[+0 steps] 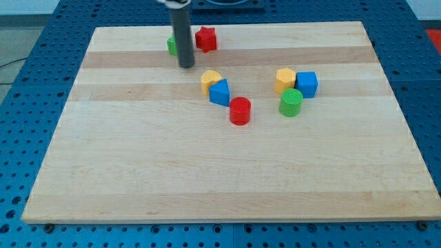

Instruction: Push green star along with the red star to the top centre of the board

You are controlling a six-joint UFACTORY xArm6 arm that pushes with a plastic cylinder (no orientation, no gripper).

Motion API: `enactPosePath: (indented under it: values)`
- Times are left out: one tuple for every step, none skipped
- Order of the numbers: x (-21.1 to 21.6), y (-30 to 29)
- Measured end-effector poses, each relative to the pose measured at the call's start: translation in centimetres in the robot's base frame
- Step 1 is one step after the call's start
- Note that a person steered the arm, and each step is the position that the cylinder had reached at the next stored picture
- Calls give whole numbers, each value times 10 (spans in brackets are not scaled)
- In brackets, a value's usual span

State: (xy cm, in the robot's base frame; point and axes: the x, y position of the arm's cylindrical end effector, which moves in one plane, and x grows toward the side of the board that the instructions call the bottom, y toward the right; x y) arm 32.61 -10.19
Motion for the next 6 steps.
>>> enactPosePath:
  values:
    - [-28,-35]
    - [-63,-15]
    - [-63,32]
    - [-63,14]
    - [-63,-20]
    - [-63,-21]
